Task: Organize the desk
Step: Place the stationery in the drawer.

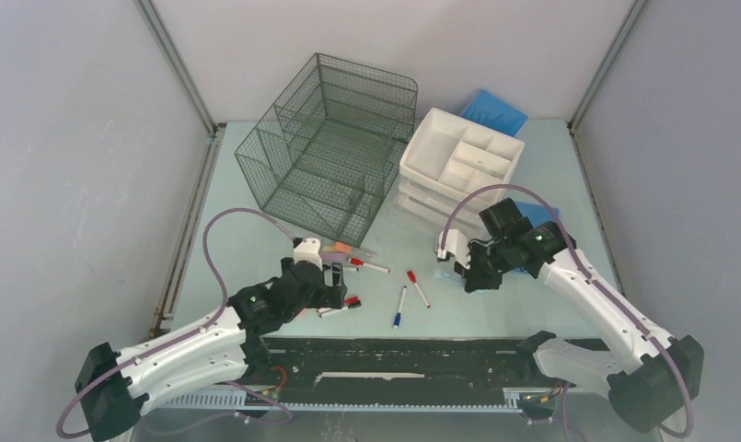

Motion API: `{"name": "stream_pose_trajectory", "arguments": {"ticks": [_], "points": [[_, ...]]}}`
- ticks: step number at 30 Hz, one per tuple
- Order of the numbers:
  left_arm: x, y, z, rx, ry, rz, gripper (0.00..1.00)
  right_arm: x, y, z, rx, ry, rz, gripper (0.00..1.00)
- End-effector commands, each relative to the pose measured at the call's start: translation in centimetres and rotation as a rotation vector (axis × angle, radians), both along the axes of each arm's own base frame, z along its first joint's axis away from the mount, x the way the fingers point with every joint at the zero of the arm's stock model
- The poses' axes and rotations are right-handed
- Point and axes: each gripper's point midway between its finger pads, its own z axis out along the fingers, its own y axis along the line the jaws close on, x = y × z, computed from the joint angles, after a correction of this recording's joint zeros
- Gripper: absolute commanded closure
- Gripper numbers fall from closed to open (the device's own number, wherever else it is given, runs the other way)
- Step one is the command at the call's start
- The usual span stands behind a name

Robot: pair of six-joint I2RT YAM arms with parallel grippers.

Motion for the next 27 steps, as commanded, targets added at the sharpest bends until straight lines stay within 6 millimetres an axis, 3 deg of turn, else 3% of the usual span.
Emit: {"name": "stream_pose_trajectory", "arguments": {"ticks": [1, 8, 14, 20, 27], "points": [[0.5, 0.3, 0.8, 0.011, -0.008, 0.013, 0.00, 1.2, 1.0, 4.1, 0.076, -0.101, 0.016, 1.00], [0.6, 1.0, 0.1, 0.037, 0.017, 0.039, 0.00, 7.0, 1.7, 7.5, 0.088, -0.288, -0.126, 1.00], [0.7, 1.7, -0.8, 0.063, 0.025, 0.079, 0.00, 11.1, 1.6, 7.5, 0.068, -0.366, -0.274, 1.00], [0.8, 2.3, -1.0, 0.067, 0.012, 0.103, 0.00, 13.8, 1.6, 7.4, 0.069, -0.414, -0.367, 1.00], [0.9, 2.6, -0.7, 0.063, -0.007, 0.115, 0.00, 14.8, 1.7, 6.0, 0.038, -0.403, -0.392, 0.99]]}}
